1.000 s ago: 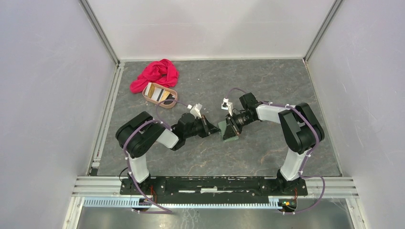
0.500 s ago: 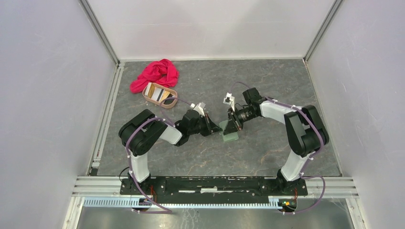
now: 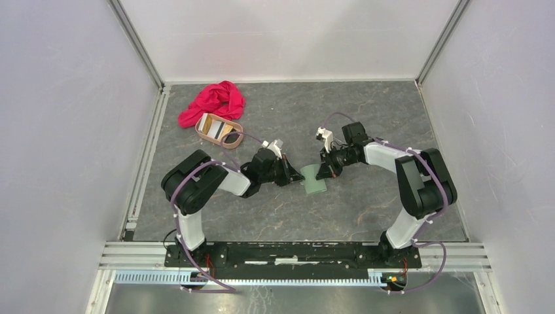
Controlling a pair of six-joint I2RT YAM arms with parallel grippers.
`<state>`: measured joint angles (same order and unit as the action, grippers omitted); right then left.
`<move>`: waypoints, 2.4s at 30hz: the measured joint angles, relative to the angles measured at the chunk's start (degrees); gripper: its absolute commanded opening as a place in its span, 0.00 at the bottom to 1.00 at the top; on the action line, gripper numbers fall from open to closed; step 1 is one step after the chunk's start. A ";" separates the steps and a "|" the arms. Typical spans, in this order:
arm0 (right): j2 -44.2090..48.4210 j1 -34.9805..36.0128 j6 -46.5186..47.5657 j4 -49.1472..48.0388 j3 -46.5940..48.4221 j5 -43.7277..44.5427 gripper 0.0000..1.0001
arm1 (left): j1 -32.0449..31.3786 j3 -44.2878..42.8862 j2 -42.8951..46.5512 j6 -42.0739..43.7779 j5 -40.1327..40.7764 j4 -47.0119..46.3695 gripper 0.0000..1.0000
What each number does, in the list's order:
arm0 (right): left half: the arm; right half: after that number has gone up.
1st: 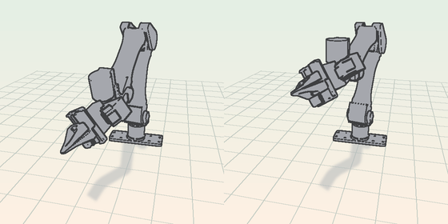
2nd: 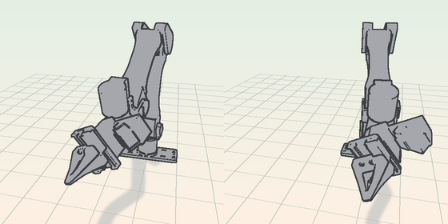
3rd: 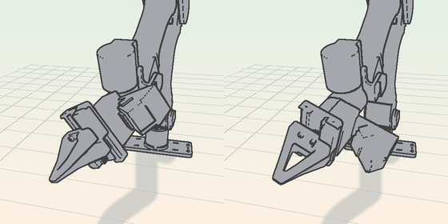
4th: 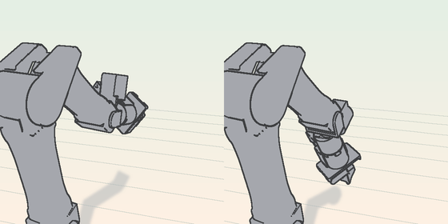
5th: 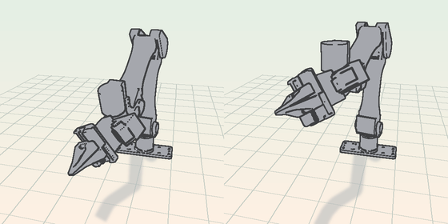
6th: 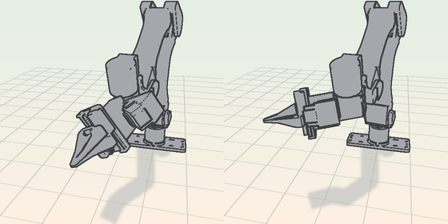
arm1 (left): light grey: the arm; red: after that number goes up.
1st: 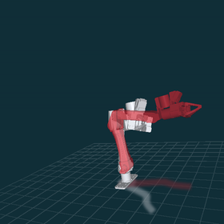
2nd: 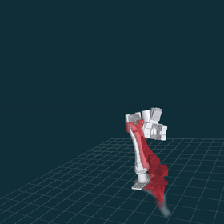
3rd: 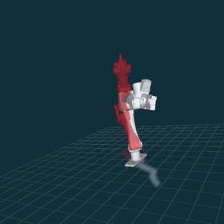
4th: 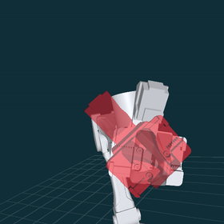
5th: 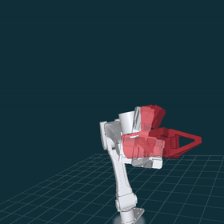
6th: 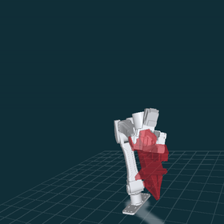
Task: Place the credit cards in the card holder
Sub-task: Close the card holder at the center of the board.
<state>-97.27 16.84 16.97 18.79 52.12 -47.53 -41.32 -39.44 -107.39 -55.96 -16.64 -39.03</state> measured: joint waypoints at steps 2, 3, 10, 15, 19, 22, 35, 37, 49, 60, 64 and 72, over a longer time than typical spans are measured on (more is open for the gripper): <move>-1.68 0.04 -0.31 -0.42 -0.13 0.66 0.00 | 0.00 -0.31 0.42 0.37 0.02 1.18 0.02; -2.08 0.15 -0.50 -0.66 -0.20 0.76 0.00 | 0.00 -0.48 0.61 0.55 0.02 1.75 0.02; -2.93 0.50 -2.05 -1.64 -0.20 1.64 0.00 | 0.00 -1.46 2.82 1.36 -0.02 6.19 0.02; -3.41 0.61 -2.82 -2.03 -0.20 1.36 0.00 | -0.09 -3.39 3.08 1.42 -0.11 8.76 0.03; -3.56 0.61 -3.26 -2.23 -0.20 1.27 0.00 | -0.66 -5.57 3.08 1.97 -0.13 11.63 0.03; -3.61 0.61 -3.37 -2.25 -0.20 1.25 0.00 | -1.40 -7.30 3.06 3.32 0.11 14.69 0.04; -3.74 0.59 -3.67 -2.34 -0.17 1.18 0.00 | -2.25 -11.32 1.27 5.11 0.68 19.87 0.27; -3.74 0.59 -3.67 -2.34 -0.17 1.18 0.00 | -2.34 -11.58 1.16 5.11 0.66 19.85 0.29; -3.87 0.55 -3.67 -2.32 -0.11 1.01 0.00 | -2.64 -11.85 1.16 5.14 0.68 19.63 0.36; -3.93 0.55 -3.65 -2.36 -0.09 0.83 0.00 | -2.69 -11.85 3.21 6.56 2.40 21.31 0.34; -3.93 0.55 -3.65 -2.36 -0.09 0.81 0.01 | -2.69 -11.87 4.48 7.30 3.19 22.51 0.34; -3.96 0.55 -3.63 -2.38 -0.09 0.63 0.01 | -2.69 -11.93 4.61 8.94 3.21 24.04 0.24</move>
<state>-101.23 17.39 13.34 16.40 52.03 -46.89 -44.01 -51.37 -102.78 -47.03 -13.43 -14.98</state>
